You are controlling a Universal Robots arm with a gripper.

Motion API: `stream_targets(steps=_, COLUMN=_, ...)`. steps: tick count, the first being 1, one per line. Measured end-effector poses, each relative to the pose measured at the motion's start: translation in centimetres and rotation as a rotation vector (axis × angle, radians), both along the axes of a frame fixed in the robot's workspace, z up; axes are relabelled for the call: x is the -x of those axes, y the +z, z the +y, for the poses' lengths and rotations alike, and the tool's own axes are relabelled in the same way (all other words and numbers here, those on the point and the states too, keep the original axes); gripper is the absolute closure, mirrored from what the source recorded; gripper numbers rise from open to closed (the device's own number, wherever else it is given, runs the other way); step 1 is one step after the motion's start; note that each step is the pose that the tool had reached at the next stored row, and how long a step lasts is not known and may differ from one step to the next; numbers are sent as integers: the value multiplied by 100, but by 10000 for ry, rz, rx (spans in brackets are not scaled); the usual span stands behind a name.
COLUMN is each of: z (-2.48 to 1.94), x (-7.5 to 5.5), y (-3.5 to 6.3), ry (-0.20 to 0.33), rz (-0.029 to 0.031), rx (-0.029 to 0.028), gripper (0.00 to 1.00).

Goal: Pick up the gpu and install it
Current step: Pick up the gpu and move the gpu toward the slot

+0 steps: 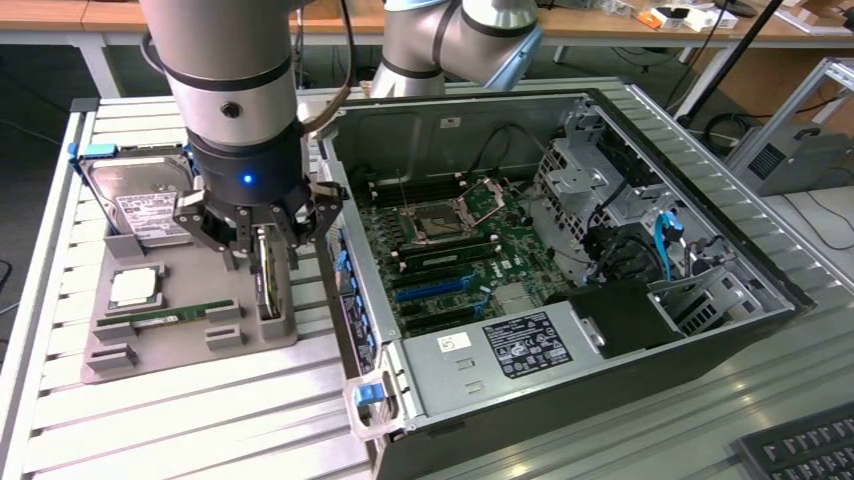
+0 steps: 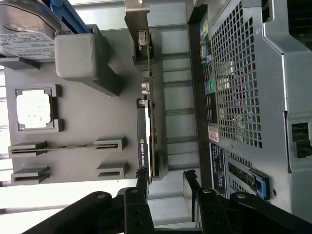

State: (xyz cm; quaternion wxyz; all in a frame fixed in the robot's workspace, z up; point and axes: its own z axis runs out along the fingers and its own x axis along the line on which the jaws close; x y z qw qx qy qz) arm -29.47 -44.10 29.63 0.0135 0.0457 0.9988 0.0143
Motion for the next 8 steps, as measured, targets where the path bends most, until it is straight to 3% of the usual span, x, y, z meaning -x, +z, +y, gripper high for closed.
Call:
stream_targets(steps=4, z=2, x=0, y=-15, ry=0, rz=1, rx=6, gripper=58)
stream_targets(steps=8, z=32, x=-1, y=-27, ry=0, rz=1, rx=23, gripper=58)
